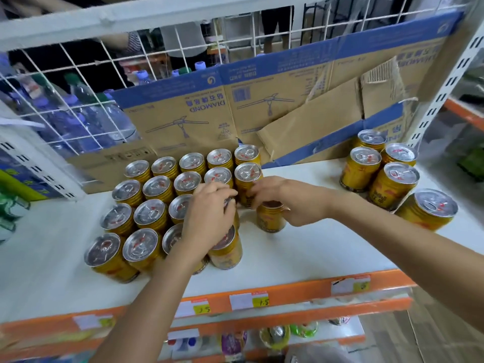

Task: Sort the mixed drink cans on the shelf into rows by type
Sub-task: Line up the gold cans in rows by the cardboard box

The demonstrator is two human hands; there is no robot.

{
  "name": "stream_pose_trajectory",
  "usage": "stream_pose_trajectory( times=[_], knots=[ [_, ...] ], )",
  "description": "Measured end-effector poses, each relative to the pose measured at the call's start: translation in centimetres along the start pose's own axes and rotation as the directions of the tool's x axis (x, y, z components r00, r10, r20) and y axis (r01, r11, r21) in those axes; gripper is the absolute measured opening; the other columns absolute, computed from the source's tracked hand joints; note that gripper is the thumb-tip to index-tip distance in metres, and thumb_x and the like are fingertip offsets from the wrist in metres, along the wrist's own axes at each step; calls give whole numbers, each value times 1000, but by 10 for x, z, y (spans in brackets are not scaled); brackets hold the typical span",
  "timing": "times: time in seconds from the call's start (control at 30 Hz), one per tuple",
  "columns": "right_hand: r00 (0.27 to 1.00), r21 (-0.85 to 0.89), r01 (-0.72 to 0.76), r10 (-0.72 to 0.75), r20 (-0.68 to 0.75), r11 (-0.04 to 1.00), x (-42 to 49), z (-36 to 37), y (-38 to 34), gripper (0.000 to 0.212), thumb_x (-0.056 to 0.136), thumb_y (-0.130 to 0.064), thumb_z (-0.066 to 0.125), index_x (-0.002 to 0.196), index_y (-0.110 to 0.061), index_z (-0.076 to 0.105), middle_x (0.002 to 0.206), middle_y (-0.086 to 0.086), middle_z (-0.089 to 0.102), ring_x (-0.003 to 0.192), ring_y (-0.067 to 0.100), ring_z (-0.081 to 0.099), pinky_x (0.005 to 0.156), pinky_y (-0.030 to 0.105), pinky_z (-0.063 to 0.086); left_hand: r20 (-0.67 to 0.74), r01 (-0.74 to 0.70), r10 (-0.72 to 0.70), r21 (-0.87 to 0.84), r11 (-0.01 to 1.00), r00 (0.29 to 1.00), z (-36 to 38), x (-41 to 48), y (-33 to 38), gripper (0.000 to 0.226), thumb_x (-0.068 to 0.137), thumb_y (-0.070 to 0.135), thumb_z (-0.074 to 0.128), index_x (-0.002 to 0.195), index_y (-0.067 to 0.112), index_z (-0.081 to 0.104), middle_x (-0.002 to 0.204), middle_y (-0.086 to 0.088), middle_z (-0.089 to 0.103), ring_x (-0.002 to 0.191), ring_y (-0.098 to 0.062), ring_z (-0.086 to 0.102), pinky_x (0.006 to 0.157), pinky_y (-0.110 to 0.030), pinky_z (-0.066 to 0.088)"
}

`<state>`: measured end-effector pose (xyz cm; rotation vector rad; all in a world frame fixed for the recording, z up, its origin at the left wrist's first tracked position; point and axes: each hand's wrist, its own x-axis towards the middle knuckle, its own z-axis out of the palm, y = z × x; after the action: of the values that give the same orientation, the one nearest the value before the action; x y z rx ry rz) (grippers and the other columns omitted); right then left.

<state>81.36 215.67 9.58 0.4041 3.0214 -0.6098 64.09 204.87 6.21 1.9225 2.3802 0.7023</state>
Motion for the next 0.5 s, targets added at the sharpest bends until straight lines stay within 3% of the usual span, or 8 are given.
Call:
stream_pose_trajectory(
  times=[0.1, 0.2, 0.37, 0.5],
  knots=[
    [975, -100, -169, 152, -160, 980, -2, 1, 6, 50, 82, -28, 67, 128, -18, 52, 127, 6, 50, 118, 24, 45, 96, 30, 39, -29, 28, -29, -9, 1000, 999, 2, -1, 3, 25, 91, 16, 56, 111, 17, 70, 117, -1, 62, 108, -20, 47, 84, -22, 33],
    [898, -226, -438, 433, -76, 870, 0, 8, 10, 72, 76, -58, 66, 133, -22, 38, 119, 7, 52, 106, 25, 51, 78, 32, 45, -24, 29, -29, -17, 999, 999, 2, 0, 4, 24, 91, 17, 56, 109, 17, 71, 115, -1, 61, 107, -20, 48, 82, -21, 32],
    [920, 60, -387, 389, -36, 920, 5, 15, 11, 74, 83, -31, 70, 144, -34, 28, 125, 8, 50, 94, 18, 51, 79, 29, 43, -19, 26, -27, -35, 999, 999, 1, 0, 3, 24, 91, 17, 55, 109, 18, 71, 113, 1, 60, 107, -19, 48, 81, -21, 34],
    [934, 112, -348, 355, -45, 931, 7, 22, 7, 78, 83, -15, 69, 145, -34, 25, 132, 10, 48, 109, 25, 54, 87, 33, 48, -25, 19, -20, -31, 999, 999, 3, -1, 2, 25, 92, 18, 54, 111, 18, 71, 112, 0, 60, 106, -19, 48, 81, -25, 38]
  ],
)
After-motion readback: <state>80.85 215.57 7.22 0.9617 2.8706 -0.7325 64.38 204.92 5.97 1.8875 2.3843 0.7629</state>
